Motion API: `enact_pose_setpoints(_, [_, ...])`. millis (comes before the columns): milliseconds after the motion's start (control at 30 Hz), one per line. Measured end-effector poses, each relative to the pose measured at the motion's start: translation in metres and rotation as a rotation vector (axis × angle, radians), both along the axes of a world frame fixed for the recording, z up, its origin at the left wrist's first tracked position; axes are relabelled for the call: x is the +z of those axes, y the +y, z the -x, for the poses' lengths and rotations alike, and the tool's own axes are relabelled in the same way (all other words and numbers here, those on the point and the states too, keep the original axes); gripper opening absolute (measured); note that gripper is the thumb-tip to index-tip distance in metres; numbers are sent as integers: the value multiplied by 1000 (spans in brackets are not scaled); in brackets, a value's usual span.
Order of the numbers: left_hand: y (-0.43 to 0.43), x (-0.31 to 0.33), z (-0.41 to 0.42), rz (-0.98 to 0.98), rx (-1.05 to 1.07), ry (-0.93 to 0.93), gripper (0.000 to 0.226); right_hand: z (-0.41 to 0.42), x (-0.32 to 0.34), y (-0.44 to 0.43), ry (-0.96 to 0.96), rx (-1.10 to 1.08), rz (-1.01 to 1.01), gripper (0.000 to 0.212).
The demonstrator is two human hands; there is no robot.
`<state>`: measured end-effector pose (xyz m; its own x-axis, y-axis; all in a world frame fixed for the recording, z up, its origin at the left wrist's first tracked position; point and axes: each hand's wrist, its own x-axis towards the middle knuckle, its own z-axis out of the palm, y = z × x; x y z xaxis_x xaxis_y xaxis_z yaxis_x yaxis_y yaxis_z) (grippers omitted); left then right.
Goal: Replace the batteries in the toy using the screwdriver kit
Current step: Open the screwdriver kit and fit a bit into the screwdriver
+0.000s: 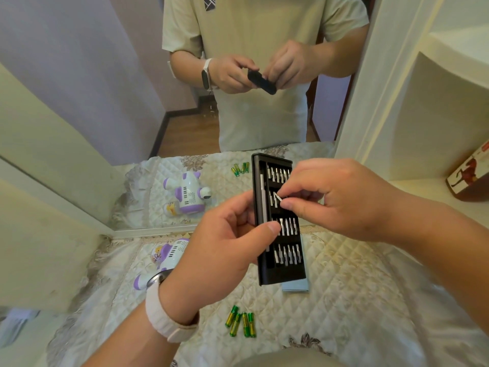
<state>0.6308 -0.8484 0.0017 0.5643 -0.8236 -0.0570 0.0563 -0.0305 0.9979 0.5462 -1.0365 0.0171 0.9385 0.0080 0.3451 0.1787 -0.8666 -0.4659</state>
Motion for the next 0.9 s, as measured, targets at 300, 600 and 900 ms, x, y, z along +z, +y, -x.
enact_pose_setpoints(300, [-8,-2,-1,15,27,27,34,-1,-7,15,14,-253,-120,5])
enact_pose_setpoints(600, [-8,-9,-3,-11,33,30,36,0,-9,13,168,-259,-182,6])
enact_pose_setpoints(900, [-6,-10,-3,0,29,20,32,7,-26,10,71,-315,-752,15])
